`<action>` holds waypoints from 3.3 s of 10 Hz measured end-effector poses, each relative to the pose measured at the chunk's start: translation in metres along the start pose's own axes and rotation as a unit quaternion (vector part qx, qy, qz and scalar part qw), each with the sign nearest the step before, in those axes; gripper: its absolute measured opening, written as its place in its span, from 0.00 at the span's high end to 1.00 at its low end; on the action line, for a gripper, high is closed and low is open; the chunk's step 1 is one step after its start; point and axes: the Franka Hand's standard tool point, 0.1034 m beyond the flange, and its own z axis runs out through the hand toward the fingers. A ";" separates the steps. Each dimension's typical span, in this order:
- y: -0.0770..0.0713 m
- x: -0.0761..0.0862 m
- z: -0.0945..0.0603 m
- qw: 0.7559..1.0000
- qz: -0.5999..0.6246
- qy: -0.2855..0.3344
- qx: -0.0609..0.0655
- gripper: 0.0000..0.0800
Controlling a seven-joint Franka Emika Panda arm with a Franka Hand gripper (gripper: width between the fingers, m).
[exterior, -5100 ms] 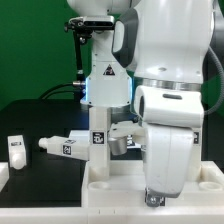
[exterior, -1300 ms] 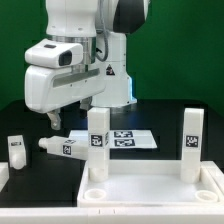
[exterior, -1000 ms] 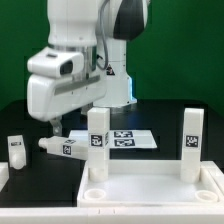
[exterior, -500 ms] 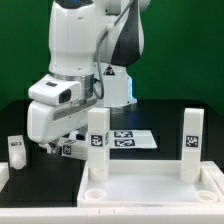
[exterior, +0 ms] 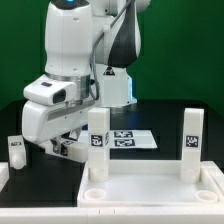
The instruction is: Assemble desk
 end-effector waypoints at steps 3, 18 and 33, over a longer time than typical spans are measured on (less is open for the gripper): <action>0.004 -0.009 -0.003 0.979 0.201 0.014 -0.005 0.65; 0.009 -0.020 -0.034 0.728 0.671 -0.018 0.139 0.20; 0.014 -0.015 -0.008 0.647 0.581 -0.286 0.403 0.19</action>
Offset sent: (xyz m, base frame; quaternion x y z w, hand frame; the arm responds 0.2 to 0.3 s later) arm -0.0033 0.0018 0.0029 0.0912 -0.0016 0.5651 0.8200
